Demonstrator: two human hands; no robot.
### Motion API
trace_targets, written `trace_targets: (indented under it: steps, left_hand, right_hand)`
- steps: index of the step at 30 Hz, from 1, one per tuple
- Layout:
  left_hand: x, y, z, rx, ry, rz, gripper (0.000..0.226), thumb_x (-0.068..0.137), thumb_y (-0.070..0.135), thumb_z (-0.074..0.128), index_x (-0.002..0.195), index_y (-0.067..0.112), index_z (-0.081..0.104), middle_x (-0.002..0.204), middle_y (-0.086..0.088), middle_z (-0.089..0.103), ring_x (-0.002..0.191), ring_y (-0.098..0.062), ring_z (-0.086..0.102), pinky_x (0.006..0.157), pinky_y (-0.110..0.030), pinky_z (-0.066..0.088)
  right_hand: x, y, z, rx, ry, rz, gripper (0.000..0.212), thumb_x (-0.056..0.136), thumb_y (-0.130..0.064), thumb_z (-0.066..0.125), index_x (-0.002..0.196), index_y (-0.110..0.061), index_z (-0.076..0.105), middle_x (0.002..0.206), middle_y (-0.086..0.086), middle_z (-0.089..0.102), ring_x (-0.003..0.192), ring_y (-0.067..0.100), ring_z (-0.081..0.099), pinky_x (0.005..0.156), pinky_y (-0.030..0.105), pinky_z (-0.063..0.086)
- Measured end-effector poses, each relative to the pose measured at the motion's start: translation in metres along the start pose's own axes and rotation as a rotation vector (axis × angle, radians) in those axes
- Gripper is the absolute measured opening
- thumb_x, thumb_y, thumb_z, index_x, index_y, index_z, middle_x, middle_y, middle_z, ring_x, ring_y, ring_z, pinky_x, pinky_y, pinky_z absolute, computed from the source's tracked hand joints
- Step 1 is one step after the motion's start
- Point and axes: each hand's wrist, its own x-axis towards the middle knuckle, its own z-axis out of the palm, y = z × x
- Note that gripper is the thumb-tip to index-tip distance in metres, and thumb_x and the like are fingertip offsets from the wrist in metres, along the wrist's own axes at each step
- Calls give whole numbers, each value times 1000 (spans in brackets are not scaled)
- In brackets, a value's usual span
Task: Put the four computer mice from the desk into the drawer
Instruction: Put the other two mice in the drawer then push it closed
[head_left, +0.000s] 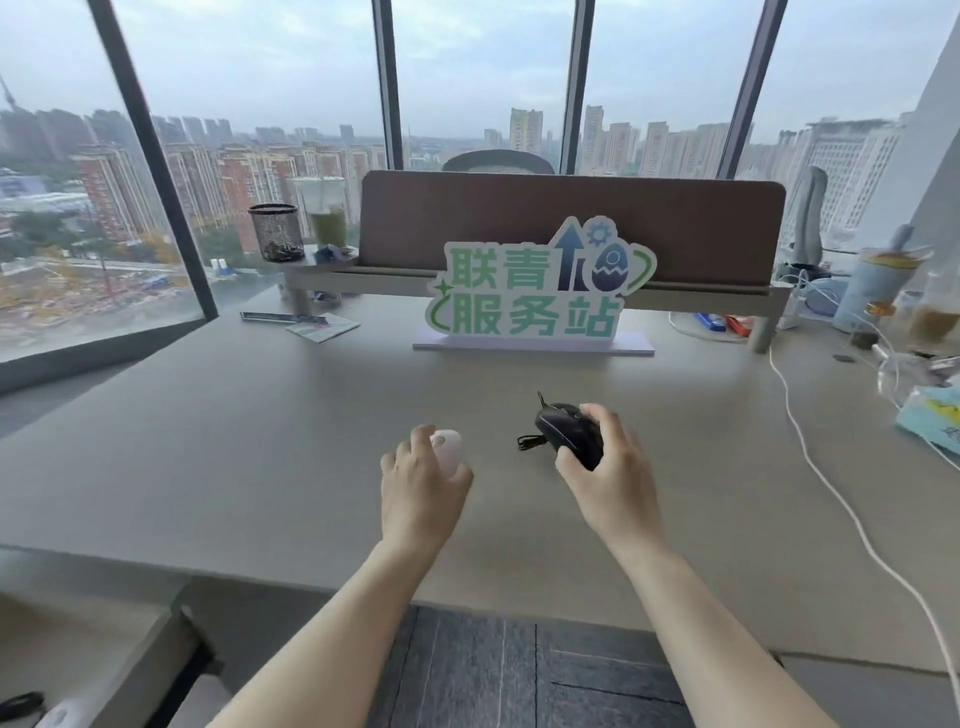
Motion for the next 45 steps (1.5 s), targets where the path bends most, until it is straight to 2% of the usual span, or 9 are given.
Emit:
trace_targets:
  steps: [4, 7, 16, 21, 24, 29, 34, 41, 45]
  left_hand:
    - [-3, -43, -84, -90, 174, -26, 46, 78, 29, 63, 121, 18, 54, 105, -10, 63, 102, -29, 48, 81, -36, 41]
    - [-18, -87, -153, -86, 314, -72, 44, 78, 31, 66, 119, 19, 55, 97, -8, 63, 97, -31, 55, 80, -39, 46]
    - [-99, -244, -292, 79, 494, -485, 50, 77, 38, 62, 120, 16, 52, 110, -14, 65, 99, -35, 60, 85, -45, 50]
    - [-141, -330, -318, 294, 300, -828, 47, 74, 27, 46, 118, 9, 53, 124, -17, 55, 110, -39, 47, 92, -44, 36]
    - [-158, -367, -318, 331, 189, -964, 59, 76, 27, 52, 132, 14, 41, 128, -19, 49, 117, -39, 42, 92, -42, 37]
    - [-159, -409, -300, 422, -58, -1032, 49, 83, 32, 52, 126, 12, 41, 131, -19, 45, 119, -38, 42, 92, -40, 39]
    - [-152, -436, -287, 527, -114, -1070, 38, 91, 21, 46, 127, 12, 43, 134, -18, 37, 122, -37, 37, 91, -41, 45]
    - [-150, -455, -272, 539, -235, -1141, 53, 88, 20, 53, 137, 10, 35, 139, -17, 33, 125, -40, 39, 95, -46, 47]
    - [-148, -451, -278, 507, -193, -1106, 47, 90, 19, 49, 134, 7, 38, 138, -17, 37, 125, -42, 41, 98, -45, 43]
  right_hand:
    - [-20, -80, 25, 133, -18, -187, 45, 85, -22, 66, 127, -29, 52, 115, -3, 56, 93, 8, 50, 72, 6, 33]
    - [-42, -139, 51, 246, -96, -287, 42, 87, -24, 65, 126, -31, 53, 110, -6, 55, 92, 8, 52, 74, 7, 35]
    - [-152, -252, 177, 405, -508, -456, 42, 86, -31, 61, 128, -32, 53, 114, 1, 57, 96, 7, 54, 79, 0, 36]
    - [-226, -267, 251, 379, -792, -437, 42, 88, -32, 58, 129, -39, 50, 114, -3, 53, 103, 10, 54, 91, 25, 49]
    - [-263, -269, 296, 231, -951, -390, 46, 89, -33, 56, 133, -34, 46, 117, 0, 48, 105, 17, 53, 88, 31, 51]
    - [-308, -261, 360, -200, -1062, -345, 45, 86, -26, 46, 131, -24, 42, 131, 13, 44, 113, 29, 46, 87, 37, 44]
    - [-322, -261, 398, -560, -1115, -473, 42, 86, -28, 48, 127, -18, 44, 130, 18, 49, 112, 29, 54, 96, 42, 34]
    - [-326, -253, 428, -636, -1260, -388, 53, 91, -28, 54, 138, -18, 33, 133, 18, 44, 108, 33, 60, 87, 41, 47]
    - [-322, -253, 422, -559, -1251, -397, 50, 94, -38, 48, 137, -15, 35, 134, 18, 46, 115, 35, 54, 87, 42, 47]
